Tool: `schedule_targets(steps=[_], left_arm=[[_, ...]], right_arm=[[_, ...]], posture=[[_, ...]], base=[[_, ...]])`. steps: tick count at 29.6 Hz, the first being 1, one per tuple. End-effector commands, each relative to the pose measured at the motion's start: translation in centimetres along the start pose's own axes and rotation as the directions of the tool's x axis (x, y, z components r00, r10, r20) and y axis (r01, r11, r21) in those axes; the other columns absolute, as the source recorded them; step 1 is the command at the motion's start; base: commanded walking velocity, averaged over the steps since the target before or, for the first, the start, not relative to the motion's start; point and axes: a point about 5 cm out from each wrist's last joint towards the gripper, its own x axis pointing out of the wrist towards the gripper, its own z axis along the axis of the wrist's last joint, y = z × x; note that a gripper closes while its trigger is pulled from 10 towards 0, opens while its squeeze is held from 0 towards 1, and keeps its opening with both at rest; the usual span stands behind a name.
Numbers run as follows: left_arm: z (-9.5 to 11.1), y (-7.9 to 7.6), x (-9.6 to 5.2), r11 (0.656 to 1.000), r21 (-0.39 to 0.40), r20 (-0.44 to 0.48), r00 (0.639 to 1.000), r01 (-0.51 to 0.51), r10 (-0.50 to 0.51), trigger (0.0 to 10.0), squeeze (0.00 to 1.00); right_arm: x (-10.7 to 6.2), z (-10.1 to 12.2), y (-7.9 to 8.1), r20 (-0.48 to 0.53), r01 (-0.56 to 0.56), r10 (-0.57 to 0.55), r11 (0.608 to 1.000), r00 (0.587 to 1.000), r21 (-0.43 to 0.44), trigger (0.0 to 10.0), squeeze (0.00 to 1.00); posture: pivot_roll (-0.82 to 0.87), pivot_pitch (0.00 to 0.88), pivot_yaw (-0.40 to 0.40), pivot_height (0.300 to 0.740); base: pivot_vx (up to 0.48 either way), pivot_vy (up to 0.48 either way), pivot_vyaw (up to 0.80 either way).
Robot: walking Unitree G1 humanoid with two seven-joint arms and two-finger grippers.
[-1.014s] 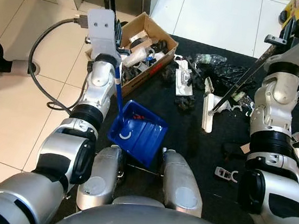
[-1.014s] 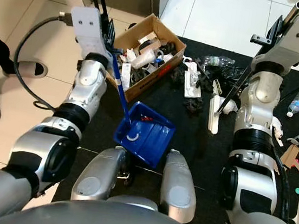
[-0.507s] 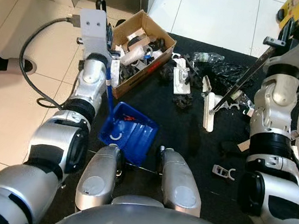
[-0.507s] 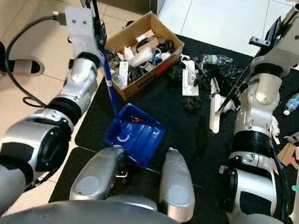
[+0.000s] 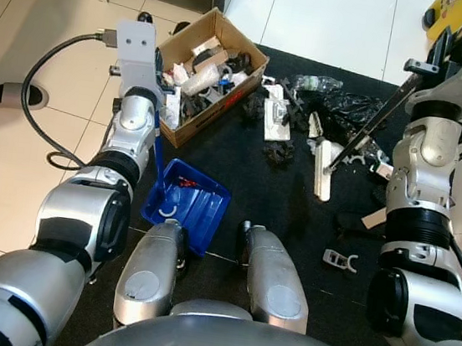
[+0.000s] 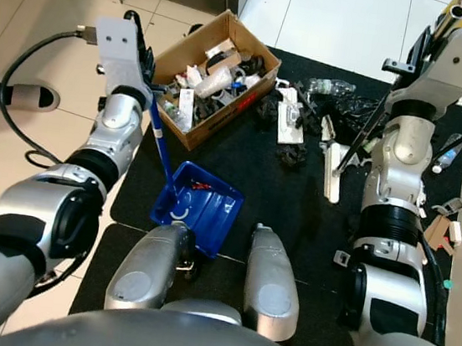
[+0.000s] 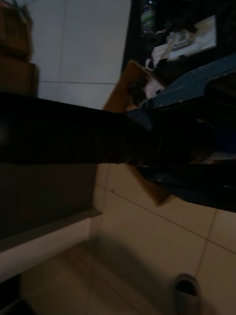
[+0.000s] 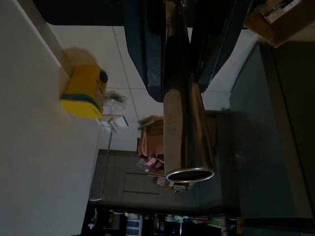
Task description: Sweep floor
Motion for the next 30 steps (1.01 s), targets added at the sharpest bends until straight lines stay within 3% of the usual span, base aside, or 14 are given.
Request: schedule_targets(steps=[1, 10, 13, 16, 30], left_arm=[[0.5, -0.5, -0.3, 0.999, 0.021, 0.084, 0.996, 0.032, -0.034, 10.0, 0.0], [0.2, -1.1, -1.1, 0.993, 0.09, 0.153, 0.984, 0.082, -0.095, 10.0, 0.0], [0.0, -1.2, -1.2, 0.992, 0.09, 0.142, 0.985, 0.087, -0.099, 10.0, 0.0], [-1.6, -1.1, -1.8, 0.995, 0.047, 0.059, 0.994, 0.086, -0.088, 10.0, 0.0], [-3.7, -0.3, -2.9, 0.997, 0.034, -0.01, 0.997, 0.075, -0.074, 10.0, 0.0]], right_arm=[[0.0, 0.5, -0.1, 0.022, -0.003, 0.003, 1.0, 1.0, -0.006, 10.0, 0.0], [0.2, 0.5, 0.4, 0.022, -0.01, 0.01, 1.0, 1.0, 0.005, 10.0, 0.0], [0.2, 0.5, 0.4, 0.021, -0.011, 0.011, 1.0, 1.0, 0.006, 10.0, 0.0], [0.1, 0.6, 0.4, 0.023, -0.014, 0.014, 1.0, 1.0, 0.005, 10.0, 0.0], [-0.2, 0.4, 0.3, 0.017, -0.011, 0.011, 1.0, 1.0, 0.005, 10.0, 0.0]], posture=[[0.02, 0.139, -0.017, 0.74], [0.02, 0.139, -0.022, 0.74], [0.02, 0.139, -0.022, 0.74], [0.01, 0.157, -0.027, 0.74], [0.02, 0.161, -0.016, 0.74]], base=[[0.0, 0.0, 0.0], [0.0, 0.0, 0.0], [0.0, 0.0, 0.0], [0.0, 0.0, 0.0], [0.0, 0.0, 0.0]])
